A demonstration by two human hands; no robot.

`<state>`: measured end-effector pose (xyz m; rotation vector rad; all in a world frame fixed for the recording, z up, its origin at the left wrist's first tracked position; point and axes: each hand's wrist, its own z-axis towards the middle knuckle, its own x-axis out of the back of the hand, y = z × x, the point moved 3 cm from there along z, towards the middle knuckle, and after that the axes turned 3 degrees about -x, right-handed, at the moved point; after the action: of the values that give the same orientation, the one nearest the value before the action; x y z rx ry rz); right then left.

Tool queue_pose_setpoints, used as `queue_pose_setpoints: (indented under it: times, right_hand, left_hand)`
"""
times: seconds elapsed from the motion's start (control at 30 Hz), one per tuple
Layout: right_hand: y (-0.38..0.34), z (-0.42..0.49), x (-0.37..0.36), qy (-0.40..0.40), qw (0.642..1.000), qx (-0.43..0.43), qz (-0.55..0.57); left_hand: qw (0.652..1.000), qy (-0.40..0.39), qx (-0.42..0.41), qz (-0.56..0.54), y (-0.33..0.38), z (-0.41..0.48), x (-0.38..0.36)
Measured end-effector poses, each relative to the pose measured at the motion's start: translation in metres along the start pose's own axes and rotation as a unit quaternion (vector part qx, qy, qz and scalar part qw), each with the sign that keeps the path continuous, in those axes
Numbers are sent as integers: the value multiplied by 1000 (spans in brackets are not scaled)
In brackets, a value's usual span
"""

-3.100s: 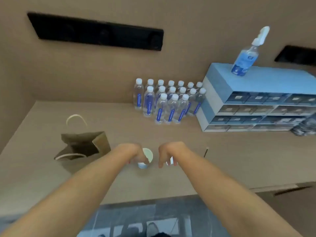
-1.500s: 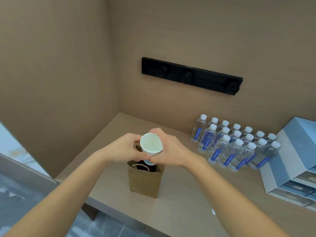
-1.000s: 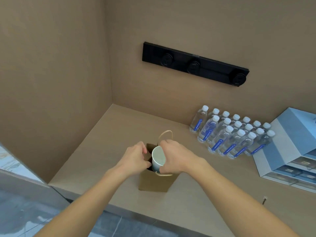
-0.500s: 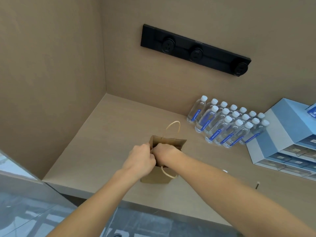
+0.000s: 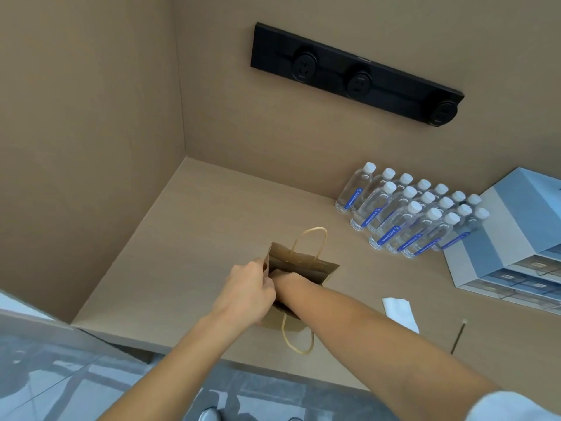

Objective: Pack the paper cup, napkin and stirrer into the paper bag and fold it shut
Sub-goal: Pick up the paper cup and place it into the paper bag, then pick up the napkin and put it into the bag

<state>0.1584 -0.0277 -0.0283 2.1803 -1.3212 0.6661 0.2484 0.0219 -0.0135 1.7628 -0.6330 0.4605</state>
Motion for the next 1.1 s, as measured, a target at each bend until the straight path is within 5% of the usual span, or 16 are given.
queue_pose_setpoints:
  times: [0.17, 0.33, 0.4, 0.5, 0.6, 0.7, 0.83, 1.1]
  right_hand:
    - [5, -14, 6, -54, 996, 40, 50]
    - [47, -76, 32, 83, 976, 100, 174]
    - [77, -110, 37, 179, 931, 119, 294]
    - [126, -133, 14, 286, 806, 102, 508]
    - [169, -115, -36, 286, 731, -9, 619]
    - [203, -81, -98, 233, 693, -106, 674]
    - [231, -33, -170, 209, 672, -208, 679]
    - [289, 40, -228, 276, 707, -372, 534]
  left_hand:
    - [995, -18, -18, -96, -12, -4, 3]
    - [965, 26, 43, -257, -53, 14, 4]
    - [962, 77, 69, -253, -70, 24, -5]
    - [981, 116, 118, -105, -110, 38, -34]
    - [978, 70, 181, 82, -146, 44, -65]
    - [957, 48, 203, 201, -167, 43, -93]
    - [945, 95, 185, 252, -178, 41, -120]
    - [929, 172, 237, 227, -203, 55, -141]
